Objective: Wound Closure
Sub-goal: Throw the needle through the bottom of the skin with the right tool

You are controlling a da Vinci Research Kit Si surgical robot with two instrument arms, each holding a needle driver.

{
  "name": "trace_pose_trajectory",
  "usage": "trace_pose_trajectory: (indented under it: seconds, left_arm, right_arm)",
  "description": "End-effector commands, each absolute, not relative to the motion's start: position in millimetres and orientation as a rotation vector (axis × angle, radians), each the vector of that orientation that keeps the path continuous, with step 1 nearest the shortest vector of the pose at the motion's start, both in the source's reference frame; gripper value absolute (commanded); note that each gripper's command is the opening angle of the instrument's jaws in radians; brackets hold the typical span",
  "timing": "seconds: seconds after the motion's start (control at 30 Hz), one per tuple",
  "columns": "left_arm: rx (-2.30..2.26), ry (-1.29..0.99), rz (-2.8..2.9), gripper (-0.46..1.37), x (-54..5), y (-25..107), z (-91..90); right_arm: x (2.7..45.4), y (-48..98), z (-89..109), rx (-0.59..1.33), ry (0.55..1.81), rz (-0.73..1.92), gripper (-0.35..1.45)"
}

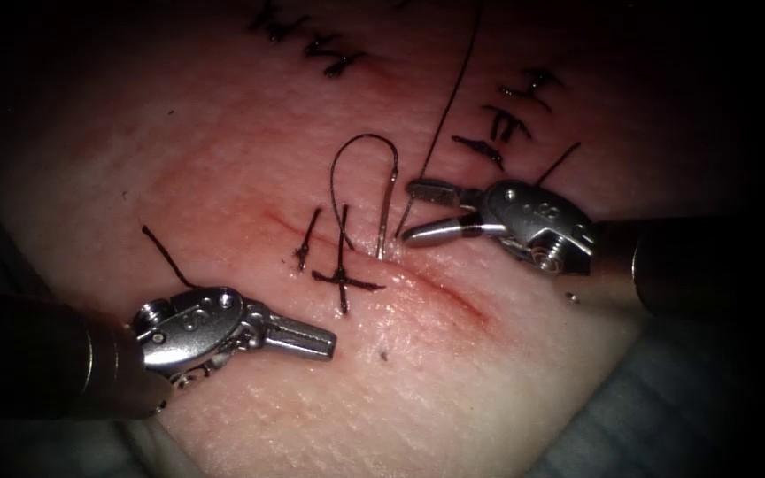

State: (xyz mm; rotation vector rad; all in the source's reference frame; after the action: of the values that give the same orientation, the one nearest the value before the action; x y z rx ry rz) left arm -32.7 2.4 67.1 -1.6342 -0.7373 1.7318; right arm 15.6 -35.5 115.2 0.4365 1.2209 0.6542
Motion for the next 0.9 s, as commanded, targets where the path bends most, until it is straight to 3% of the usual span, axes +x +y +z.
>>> trace_pose_trajectory:
  seconds: [0.03,0.43,0.53,0.67,0.73,0.77,0.9]
  left_arm:
    - [-1.634,-0.716,1.779,-0.35,-32.7,2.3,67.5]
    - [-1.608,-0.597,1.912,-0.35,-32.7,1.1,71.7]
    - [-1.608,-0.593,1.914,-0.35,-32.6,1.0,72.2]
    - [-1.607,-0.589,1.915,-0.35,-32.7,0.9,72.5]
    - [-1.607,-0.587,1.916,-0.35,-32.8,0.8,72.5]
    - [-1.606,-0.584,1.917,-0.35,-32.9,0.6,72.5]
    - [-1.605,-0.578,1.919,-0.35,-33.1,0.3,72.7]
  right_arm:
    - [15.8,-35.4,115.4,0.454,1.225,0.657,0.63]
    - [19.4,-35.1,115.5,0.500,1.245,0.631,0.64]
    - [19.5,-35.3,115.6,0.502,1.244,0.634,0.58]
    - [19.5,-35.5,115.9,0.508,1.241,0.643,0.21]
    - [19.5,-35.3,116.0,0.512,1.243,0.648,-0.23]
    - [19.6,-35.2,116.1,0.519,1.244,0.660,-0.35]
    - [19.6,-35.1,116.0,0.556,1.211,0.791,-0.35]
